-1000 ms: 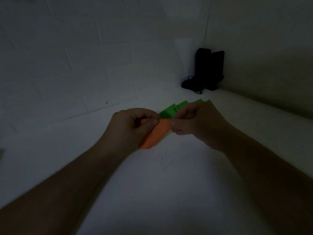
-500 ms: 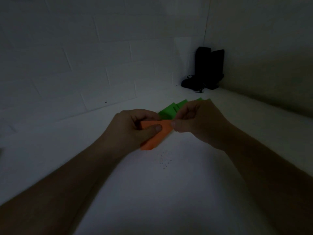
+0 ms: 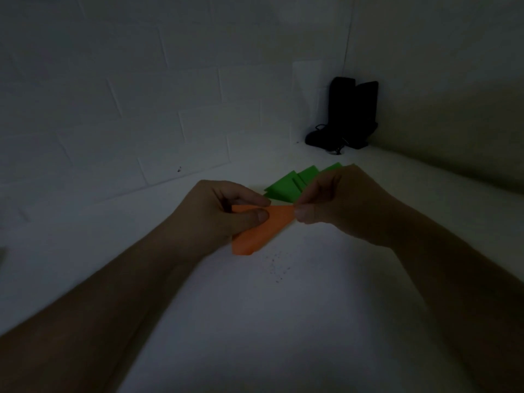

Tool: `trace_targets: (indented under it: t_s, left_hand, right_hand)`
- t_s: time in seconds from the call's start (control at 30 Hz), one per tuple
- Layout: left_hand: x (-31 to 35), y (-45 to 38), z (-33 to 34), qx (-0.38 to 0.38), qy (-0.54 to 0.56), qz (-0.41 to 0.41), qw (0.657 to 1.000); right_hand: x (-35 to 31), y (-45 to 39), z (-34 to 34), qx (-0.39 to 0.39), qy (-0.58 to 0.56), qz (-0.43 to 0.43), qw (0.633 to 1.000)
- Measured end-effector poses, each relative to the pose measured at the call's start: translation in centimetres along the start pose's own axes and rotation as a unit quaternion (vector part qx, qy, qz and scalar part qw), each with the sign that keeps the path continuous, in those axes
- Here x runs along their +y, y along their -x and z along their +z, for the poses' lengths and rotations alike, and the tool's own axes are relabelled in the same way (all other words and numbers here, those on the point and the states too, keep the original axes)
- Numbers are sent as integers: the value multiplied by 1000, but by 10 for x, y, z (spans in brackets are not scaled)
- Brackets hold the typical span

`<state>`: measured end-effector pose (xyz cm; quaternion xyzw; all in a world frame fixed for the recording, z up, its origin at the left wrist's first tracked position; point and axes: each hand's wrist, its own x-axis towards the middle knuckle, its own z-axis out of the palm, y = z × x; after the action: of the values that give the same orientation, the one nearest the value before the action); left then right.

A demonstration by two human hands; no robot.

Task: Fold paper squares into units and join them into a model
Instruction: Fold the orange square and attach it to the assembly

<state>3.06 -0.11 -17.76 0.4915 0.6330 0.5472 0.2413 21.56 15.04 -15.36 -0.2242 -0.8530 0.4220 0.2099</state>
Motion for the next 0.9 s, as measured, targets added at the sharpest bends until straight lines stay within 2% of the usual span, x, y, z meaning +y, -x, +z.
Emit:
trace_targets:
  t_s: [0.1,0.3,0.7,0.9]
  left_hand:
    - [3,0,-1,-27,10,-19,999]
    - [2,1,-1,-35,43,-39,998]
    - [1,1,0,-46,76,-44,995]
    - [3,-1,1,-17,85,-27,996]
  right_hand:
    - [-1,1,-3,-15,-25,9,1000]
    - [4,0,-3,-25,-130,33,991]
    - [4,-2,2,-21,-165,57,984]
    - [3,-4,13,-25,-309,95,946]
